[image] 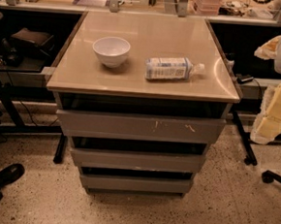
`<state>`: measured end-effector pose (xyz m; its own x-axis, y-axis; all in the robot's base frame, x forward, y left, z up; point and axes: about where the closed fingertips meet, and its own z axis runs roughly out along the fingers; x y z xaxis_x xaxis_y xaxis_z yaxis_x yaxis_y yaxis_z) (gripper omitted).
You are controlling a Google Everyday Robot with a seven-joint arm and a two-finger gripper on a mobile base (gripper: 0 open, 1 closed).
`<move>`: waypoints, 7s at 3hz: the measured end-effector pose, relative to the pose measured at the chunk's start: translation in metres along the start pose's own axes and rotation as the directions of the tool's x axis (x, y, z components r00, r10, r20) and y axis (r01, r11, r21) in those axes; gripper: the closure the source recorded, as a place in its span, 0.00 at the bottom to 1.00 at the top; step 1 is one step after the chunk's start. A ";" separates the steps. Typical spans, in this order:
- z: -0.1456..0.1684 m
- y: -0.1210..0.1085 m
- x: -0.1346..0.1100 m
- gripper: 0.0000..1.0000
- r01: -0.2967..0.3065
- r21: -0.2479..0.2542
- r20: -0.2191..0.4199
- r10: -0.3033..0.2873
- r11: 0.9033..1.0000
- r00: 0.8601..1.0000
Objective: Open top drawer
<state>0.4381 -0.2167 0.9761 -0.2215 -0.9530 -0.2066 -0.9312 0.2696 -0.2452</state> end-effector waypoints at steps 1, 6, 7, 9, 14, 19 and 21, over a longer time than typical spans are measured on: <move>0.000 0.000 0.000 0.00 0.000 0.000 0.000 0.000 1.000 1.000; 0.087 -0.001 -0.039 0.00 -0.052 0.180 -0.033 0.059 0.982 0.998; 0.149 0.018 -0.030 0.00 -0.120 0.109 0.018 0.118 0.987 0.993; 0.261 0.015 -0.056 0.00 -0.189 0.074 0.171 0.174 0.979 0.970; 0.331 -0.008 -0.076 0.00 -0.144 0.264 0.109 0.119 0.954 0.987; 0.407 -0.097 -0.046 0.00 -0.231 0.300 0.212 0.171 0.926 0.962; 0.407 -0.097 -0.046 0.42 -0.231 0.300 0.212 0.171 0.926 0.962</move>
Offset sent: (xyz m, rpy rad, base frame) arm 0.0461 0.0623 -0.0645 -0.0542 -0.2223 -0.0175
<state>0.6563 -0.1425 0.6237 -0.3109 -0.8416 -0.4417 -0.7242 0.5107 -0.4633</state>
